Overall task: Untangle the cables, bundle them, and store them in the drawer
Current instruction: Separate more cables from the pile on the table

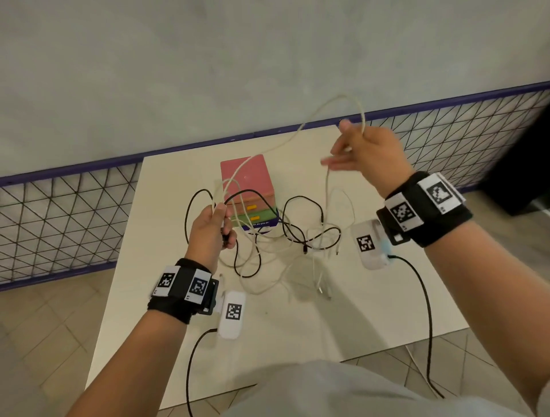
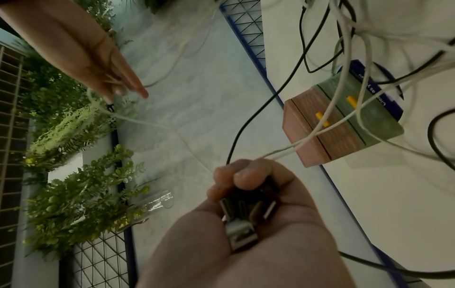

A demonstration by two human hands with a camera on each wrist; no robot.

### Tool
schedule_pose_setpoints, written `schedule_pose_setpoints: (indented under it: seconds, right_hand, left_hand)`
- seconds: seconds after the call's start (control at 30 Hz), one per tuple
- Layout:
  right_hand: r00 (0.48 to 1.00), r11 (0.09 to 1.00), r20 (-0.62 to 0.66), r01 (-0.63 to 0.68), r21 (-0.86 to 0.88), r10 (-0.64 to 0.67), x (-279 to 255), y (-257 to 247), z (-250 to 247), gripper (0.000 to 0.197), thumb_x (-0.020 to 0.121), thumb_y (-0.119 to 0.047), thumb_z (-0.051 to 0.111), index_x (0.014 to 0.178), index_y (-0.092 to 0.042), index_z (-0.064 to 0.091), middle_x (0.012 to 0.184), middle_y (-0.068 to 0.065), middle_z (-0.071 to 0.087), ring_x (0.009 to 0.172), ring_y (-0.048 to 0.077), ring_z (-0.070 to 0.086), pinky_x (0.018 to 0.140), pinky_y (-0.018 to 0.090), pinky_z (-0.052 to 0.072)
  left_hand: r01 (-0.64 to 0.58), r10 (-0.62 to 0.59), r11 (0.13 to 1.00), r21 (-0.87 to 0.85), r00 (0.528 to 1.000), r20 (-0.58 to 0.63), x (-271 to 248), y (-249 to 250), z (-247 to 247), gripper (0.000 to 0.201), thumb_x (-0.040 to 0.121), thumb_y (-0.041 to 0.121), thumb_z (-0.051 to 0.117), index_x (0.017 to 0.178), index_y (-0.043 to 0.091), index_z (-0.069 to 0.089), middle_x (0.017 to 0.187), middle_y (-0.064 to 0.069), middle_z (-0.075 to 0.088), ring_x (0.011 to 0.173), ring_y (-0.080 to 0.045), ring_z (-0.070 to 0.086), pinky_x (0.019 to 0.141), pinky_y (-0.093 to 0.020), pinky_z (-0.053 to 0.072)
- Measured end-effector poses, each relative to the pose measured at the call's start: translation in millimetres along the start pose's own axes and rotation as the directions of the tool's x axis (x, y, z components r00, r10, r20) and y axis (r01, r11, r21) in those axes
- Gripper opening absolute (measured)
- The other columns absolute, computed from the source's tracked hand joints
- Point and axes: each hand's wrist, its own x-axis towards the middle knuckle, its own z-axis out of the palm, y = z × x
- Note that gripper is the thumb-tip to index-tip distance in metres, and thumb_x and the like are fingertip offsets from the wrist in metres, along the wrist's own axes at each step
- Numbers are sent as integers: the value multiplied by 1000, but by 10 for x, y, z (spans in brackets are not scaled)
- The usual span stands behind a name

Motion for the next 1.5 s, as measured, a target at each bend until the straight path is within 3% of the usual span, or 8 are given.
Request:
schedule_pose_setpoints:
  seconds: [0.27, 0.47, 0.73, 0.87, 1.0, 1.1, 1.27, 1.5]
  right_hand:
    - [842, 810, 28, 527, -257, -538, -17, 214, 155, 31, 97, -29, 44, 101, -1, 57, 112, 0, 39, 109, 15, 55, 92, 33, 48]
    - [921, 639, 193, -76, -765, 340, -98, 1123, 71, 94, 88, -27, 62, 150, -26, -8, 155, 14, 7, 123, 33, 48, 101, 37, 39]
    - [897, 558, 421, 419, -716, -134, -666, 1454, 190, 9, 87, -10, 53, 93, -10, 58, 92, 7, 58, 81, 29, 58, 65, 32, 45]
    - [642, 284, 672, 767, -576, -370, -949, 1557, 440, 24, 71, -6, 61, 94, -10, 56, 97, 9, 60, 78, 28, 53, 68, 36, 48]
    - [725, 222, 640, 688, -691, -254, -953, 1572, 611, 62, 61, -1, 60, 120, -17, 50, 133, 14, 48, 89, 29, 55, 72, 36, 48]
    - [806, 229, 533, 485, -844, 257, -819, 1423, 588, 46, 84, -2, 49, 129, -9, 45, 130, 14, 51, 109, 32, 53, 84, 37, 45]
    - [563, 568, 712, 449, -690, 421, -792, 1181, 609, 32, 99, -31, 42, 107, -10, 65, 101, 6, 65, 88, 20, 55, 76, 24, 36]
    - [898, 988, 433, -15, -154, 81, -482, 495, 570, 26, 97, -21, 50, 91, -5, 69, 39, -17, 53, 34, 4, 40, 45, 18, 37]
  left_hand:
    - [6, -7, 999, -35, 999, -34, -4, 2, -88, 27, 101, 24, 39, 76, 16, 45, 47, 9, 38, 41, -14, 37, 41, -20, 31]
    - [13, -13, 1000, -15, 1000, -20, -33, -26, -54, 28, 102, 26, 40, 76, 17, 45, 47, 9, 38, 41, -14, 39, 41, -21, 34]
    - [18, -18, 1000, -10, 1000, -8, 3, -20, -16, 28, 102, 26, 39, 77, 16, 46, 49, 8, 39, 41, -14, 40, 41, -20, 35]
    - [11, -11, 1000, 0, 1000, 18, 4, 9, 2, 28, 102, 25, 39, 77, 17, 46, 49, 8, 39, 40, -13, 41, 41, -18, 35]
    - [2, -3, 1000, 28, 999, 33, -24, 13, 18, 27, 102, 26, 40, 77, 18, 47, 48, 9, 40, 40, -13, 41, 42, -18, 34]
    - [4, -6, 999, 42, 999, 39, -45, 4, 17, 26, 101, 27, 40, 78, 18, 47, 49, 9, 41, 42, -14, 42, 43, -19, 35]
    - [-47, 37, 994, 104, 995, 96, -119, -56, 51, 24, 102, 23, 39, 83, 12, 46, 54, 2, 53, 46, -18, 51, 46, -27, 40]
    - [-99, 39, 971, 219, 964, 261, -282, -123, 209, 26, 102, 24, 42, 87, 5, 50, 54, -6, 55, 42, -20, 53, 46, -26, 42]
